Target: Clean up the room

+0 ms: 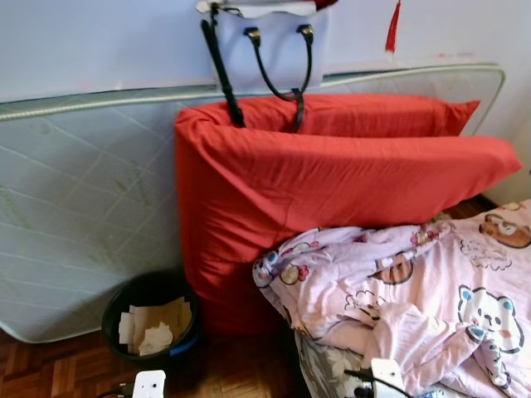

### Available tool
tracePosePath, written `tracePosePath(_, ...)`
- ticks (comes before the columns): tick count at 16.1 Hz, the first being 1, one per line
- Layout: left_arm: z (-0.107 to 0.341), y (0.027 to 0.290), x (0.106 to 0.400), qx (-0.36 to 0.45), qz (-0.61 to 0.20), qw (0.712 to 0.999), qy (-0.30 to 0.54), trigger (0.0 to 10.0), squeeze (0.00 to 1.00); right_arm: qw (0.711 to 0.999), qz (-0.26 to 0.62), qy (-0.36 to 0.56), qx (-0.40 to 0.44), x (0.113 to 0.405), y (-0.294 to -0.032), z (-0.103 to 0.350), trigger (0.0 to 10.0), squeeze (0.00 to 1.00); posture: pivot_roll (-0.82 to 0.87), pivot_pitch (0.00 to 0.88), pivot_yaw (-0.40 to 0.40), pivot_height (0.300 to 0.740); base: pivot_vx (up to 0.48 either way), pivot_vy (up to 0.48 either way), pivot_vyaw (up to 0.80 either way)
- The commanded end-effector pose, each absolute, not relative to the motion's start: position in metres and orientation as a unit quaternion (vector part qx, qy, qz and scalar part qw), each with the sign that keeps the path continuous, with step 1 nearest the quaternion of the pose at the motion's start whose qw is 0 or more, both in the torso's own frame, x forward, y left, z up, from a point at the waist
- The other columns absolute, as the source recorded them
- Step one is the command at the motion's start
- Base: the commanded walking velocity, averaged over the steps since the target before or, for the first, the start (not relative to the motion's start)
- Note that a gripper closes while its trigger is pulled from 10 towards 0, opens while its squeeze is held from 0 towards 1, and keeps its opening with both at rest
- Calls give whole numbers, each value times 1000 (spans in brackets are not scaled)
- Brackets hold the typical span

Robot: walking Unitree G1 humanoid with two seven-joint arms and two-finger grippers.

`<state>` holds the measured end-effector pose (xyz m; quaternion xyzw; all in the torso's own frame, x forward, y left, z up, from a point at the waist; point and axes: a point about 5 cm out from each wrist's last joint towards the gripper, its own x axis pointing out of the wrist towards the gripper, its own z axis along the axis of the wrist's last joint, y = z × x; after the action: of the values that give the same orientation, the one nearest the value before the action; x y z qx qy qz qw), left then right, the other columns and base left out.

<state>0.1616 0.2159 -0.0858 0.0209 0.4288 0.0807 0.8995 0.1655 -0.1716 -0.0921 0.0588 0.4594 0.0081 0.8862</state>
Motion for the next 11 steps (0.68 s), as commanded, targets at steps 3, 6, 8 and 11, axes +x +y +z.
tracePosePath(3,-86,215,162,20,78,897,434,10000,0,884,13,463,62,164,-157,-94,10000,0,110,0,-52,740,0,326,0)
tracePosePath(6,-86,216,162,20,78,898,434,10000,0,884,18,463,63,168,-144,-93,10000,0,112,0,-52,740,0,326,0)
tracePosePath(8,-86,216,162,21,77,897,434,10000,0,886,23,459,65,173,-135,-91,10000,0,114,0,-53,740,0,403,0)
tracePosePath(11,-86,216,162,21,78,897,434,10000,0,887,28,457,66,176,-126,-89,10000,0,114,0,-53,740,0,480,0)
